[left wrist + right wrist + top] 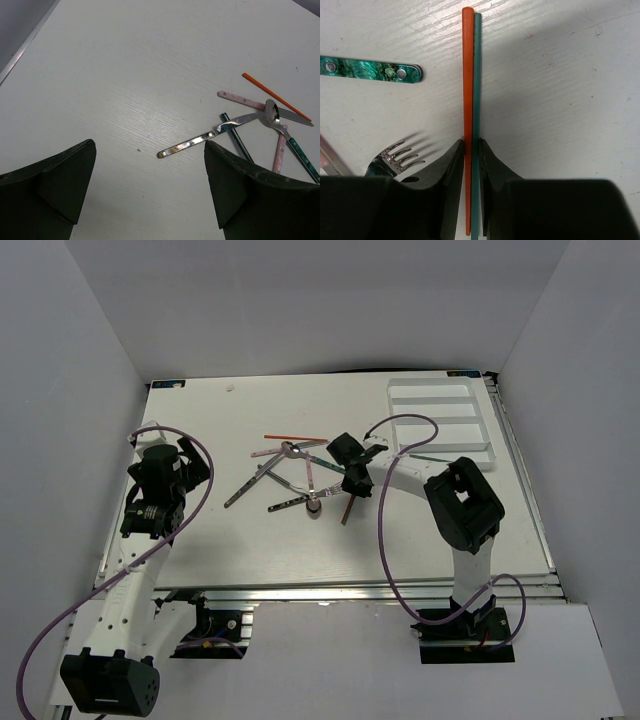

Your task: Sort the eating utensils into containers

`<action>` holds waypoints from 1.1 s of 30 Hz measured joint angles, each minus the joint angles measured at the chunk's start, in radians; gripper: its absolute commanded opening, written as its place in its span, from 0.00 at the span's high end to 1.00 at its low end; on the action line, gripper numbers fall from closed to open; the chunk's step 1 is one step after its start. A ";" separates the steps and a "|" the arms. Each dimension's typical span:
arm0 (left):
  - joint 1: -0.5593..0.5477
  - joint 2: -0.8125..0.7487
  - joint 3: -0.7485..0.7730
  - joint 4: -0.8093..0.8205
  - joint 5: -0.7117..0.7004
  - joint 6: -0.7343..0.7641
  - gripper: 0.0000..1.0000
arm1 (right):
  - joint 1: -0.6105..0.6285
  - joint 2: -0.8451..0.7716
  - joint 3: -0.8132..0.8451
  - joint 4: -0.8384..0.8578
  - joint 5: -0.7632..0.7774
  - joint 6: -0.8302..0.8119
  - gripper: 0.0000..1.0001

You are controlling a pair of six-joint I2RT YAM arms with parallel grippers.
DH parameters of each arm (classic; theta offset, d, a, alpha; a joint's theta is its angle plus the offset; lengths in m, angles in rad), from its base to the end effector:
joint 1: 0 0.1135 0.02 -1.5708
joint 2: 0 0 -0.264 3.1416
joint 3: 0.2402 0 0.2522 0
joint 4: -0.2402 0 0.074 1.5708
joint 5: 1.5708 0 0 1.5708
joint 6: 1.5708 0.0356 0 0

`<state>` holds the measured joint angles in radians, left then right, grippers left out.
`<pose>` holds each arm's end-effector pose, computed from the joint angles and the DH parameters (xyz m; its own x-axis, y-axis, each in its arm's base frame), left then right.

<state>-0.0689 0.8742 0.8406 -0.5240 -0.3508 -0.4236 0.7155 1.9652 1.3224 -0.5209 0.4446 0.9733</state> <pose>0.1890 -0.0008 0.3109 -0.3882 -0.3601 -0.8483 -0.4232 0.8873 -0.1830 0.3086 0.2479 0.1610 -0.7733 0.3168 -0.5493 0.3122 0.9442 0.1052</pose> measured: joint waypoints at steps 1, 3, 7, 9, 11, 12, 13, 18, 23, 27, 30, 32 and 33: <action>0.000 0.000 0.000 0.000 0.000 0.000 0.02 | -0.001 -0.003 -0.005 0.003 0.001 0.004 0.76; 0.000 0.000 0.000 0.000 0.000 0.000 0.02 | -0.001 -0.010 -0.016 0.012 0.002 0.013 0.71; 0.000 0.000 0.000 0.000 0.000 0.000 0.02 | -0.002 -0.038 -0.055 0.047 -0.006 0.011 0.53; 0.000 0.000 0.000 0.000 0.000 0.000 0.02 | -0.002 -0.057 -0.077 0.055 -0.014 -0.005 0.47; 0.000 0.000 0.000 0.000 0.000 0.000 0.02 | -0.002 -0.075 -0.094 0.050 -0.021 -0.016 0.46; 0.000 0.000 0.000 0.000 0.000 0.000 0.02 | -0.002 -0.080 -0.100 0.041 -0.021 -0.020 0.46; 0.000 0.000 0.000 0.000 0.000 0.000 0.02 | -0.002 -0.086 -0.103 0.032 -0.021 -0.023 0.46; 0.000 0.000 0.000 0.000 0.000 0.000 0.02 | -0.007 -0.106 -0.105 -0.035 -0.005 -0.035 0.51; 0.000 0.000 0.000 0.000 0.000 0.000 0.02 | -0.009 -0.108 -0.105 -0.071 -0.002 -0.036 0.56; 0.000 0.000 0.000 0.000 0.000 0.000 0.02 | -0.009 -0.109 -0.111 -0.072 -0.003 -0.036 0.56; 0.000 0.000 0.000 0.000 0.001 0.000 0.02 | -0.009 -0.122 -0.125 -0.068 -0.003 -0.039 0.56; 0.000 0.000 0.000 0.000 0.003 0.000 0.02 | -0.009 -0.134 -0.134 -0.068 -0.003 -0.039 0.56; 0.000 0.000 0.000 0.000 0.004 0.000 0.02 | -0.009 -0.136 -0.135 -0.068 -0.002 -0.039 0.56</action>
<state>-0.0689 0.8742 0.8406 -0.5240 -0.3470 -0.4236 0.7067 1.8294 1.1877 -0.5892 0.4423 0.9340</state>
